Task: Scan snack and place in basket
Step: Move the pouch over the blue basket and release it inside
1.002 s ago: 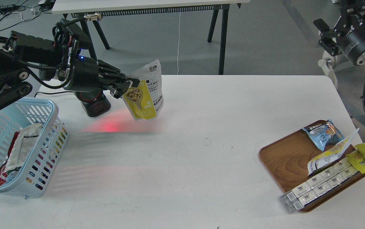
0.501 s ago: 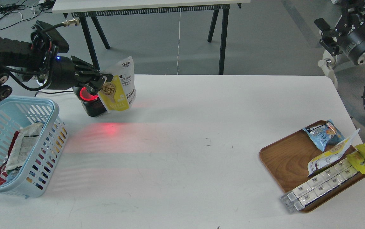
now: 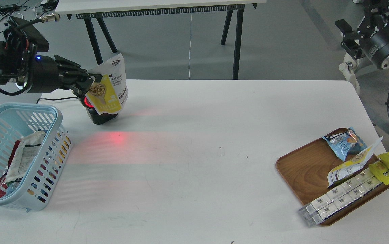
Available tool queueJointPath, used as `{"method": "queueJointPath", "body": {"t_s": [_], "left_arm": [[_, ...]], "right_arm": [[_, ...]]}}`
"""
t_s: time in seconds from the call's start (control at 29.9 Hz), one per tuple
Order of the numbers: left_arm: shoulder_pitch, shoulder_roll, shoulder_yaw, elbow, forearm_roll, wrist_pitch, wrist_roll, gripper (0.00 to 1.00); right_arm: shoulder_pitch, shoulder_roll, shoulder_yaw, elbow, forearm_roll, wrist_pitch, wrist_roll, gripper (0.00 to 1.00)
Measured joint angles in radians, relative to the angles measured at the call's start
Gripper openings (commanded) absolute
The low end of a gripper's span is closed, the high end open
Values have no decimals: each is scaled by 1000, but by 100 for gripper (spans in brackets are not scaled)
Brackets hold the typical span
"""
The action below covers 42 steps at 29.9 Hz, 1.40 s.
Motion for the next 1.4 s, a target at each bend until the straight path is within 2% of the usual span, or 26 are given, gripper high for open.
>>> {"method": "queueJointPath", "body": {"t_s": [0.27, 0.43, 0.7, 1.0, 1.4], "left_arm": [[-6, 154, -88, -118, 0, 3, 0, 0], [-8, 255, -146, -129, 0, 3, 0, 0], [-2, 418, -156, -143, -44, 17, 0, 0], [4, 541, -53, -191, -95, 21, 0, 0], [4, 640, 79, -202, -95, 33, 0, 0]], "right_arm": [[-6, 0, 0, -1, 0, 0, 0, 98], [-7, 0, 0, -1, 0, 0, 0, 98], [-13, 8, -1, -7, -1, 0, 0, 98], [-13, 14, 6, -12, -2, -1, 0, 98], [-13, 11, 14, -22, -2, 0, 0, 98]]}}
